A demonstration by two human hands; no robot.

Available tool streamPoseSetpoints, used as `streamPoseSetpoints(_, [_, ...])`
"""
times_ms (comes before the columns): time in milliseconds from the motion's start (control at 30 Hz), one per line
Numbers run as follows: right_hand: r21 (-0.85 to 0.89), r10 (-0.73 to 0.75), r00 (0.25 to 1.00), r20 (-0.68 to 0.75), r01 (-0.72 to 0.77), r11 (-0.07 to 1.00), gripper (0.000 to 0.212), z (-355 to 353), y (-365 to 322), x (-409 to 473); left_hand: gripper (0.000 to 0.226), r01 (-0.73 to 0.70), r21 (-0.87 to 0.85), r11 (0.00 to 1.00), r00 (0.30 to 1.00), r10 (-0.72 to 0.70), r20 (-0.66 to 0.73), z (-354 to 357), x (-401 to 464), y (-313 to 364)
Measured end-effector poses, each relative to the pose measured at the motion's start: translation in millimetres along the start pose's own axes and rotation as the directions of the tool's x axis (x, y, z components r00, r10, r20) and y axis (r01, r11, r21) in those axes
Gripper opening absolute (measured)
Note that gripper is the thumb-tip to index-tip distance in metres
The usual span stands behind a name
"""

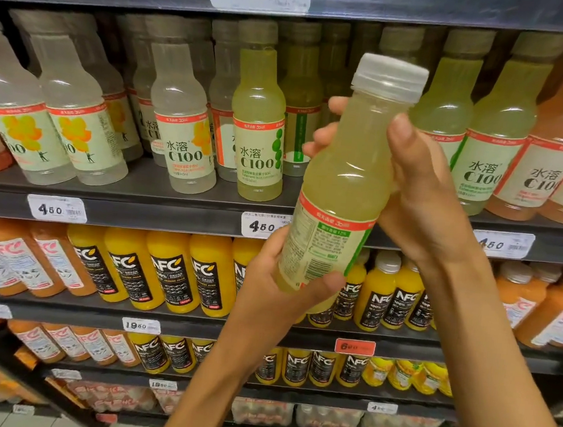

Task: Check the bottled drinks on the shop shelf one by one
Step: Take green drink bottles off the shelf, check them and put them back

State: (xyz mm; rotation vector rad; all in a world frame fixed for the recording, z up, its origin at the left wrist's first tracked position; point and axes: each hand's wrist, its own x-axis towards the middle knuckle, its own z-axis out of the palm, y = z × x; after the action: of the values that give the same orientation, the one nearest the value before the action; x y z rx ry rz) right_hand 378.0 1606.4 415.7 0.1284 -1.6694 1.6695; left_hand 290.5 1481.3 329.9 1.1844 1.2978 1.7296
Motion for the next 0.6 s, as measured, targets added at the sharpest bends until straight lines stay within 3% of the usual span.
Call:
streamPoseSetpoints(267, [0.3,0.085,0.996,0.025,-0.089,0.95,0.062,-2,14,3,0.075,0.101,-0.002,0.995,0.981,-0.099,0.165,-5,4,5])
streamPoseSetpoints(600, [0.245,0.042,0.998,0.037,-0.05,0.968,0.056,-2,8,0,0.068,0.035,-0.042,0.998,0.986,-0.028,0.163,2,3,-6])
